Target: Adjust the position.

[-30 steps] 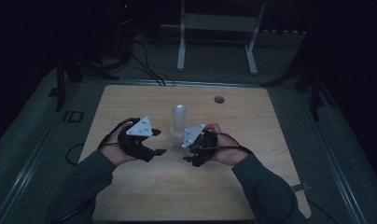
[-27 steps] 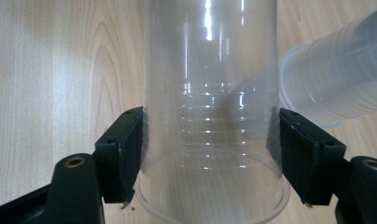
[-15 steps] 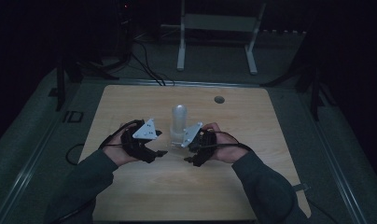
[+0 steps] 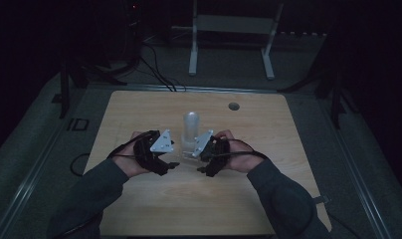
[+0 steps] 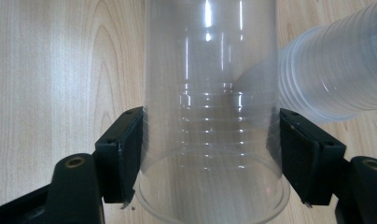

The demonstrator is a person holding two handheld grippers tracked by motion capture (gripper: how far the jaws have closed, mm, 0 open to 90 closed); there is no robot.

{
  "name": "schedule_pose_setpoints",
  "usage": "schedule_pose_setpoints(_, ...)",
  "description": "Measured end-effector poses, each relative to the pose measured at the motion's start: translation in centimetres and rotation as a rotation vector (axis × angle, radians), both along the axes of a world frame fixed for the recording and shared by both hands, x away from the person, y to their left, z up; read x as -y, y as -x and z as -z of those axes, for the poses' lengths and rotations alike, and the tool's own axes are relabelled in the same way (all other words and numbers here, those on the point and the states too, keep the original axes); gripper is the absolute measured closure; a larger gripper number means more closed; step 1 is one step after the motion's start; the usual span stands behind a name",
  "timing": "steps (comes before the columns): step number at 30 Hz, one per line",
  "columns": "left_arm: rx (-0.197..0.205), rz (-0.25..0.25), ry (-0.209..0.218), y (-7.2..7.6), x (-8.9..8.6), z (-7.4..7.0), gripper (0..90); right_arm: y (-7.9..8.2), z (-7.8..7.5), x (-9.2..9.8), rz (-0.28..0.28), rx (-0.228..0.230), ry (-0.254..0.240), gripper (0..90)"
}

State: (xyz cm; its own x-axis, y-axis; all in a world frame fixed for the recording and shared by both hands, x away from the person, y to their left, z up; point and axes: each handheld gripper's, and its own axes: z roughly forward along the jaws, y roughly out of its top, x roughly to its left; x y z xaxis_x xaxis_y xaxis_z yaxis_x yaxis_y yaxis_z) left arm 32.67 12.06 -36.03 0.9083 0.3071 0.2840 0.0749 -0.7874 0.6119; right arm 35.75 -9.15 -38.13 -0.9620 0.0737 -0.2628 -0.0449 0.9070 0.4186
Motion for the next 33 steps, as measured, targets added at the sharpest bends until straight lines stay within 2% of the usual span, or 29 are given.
schedule_pose_setpoints(5,0.006,0.000,-0.019,0.0,0.3,0.1,30.6,0.0,0.0,-0.1,0.007,0.008,0.017,29.1)
schedule_pose_setpoints(6,0.015,0.008,-0.056,0.1,0.7,0.3,30.7,0.0,0.0,-0.2,0.005,0.011,0.025,29.1)
schedule_pose_setpoints(21,0.045,0.023,-0.169,0.1,2.1,0.8,30.8,0.4,0.3,-0.7,0.003,0.034,0.065,29.1)
schedule_pose_setpoints(25,0.049,0.030,-0.189,0.1,2.5,1.1,31.1,0.6,0.2,-0.8,-0.004,0.042,0.072,29.1)
schedule_pose_setpoints(33,0.042,0.041,-0.188,0.0,2.9,1.5,31.3,0.8,0.3,-1.1,-0.018,0.054,0.074,29.1)
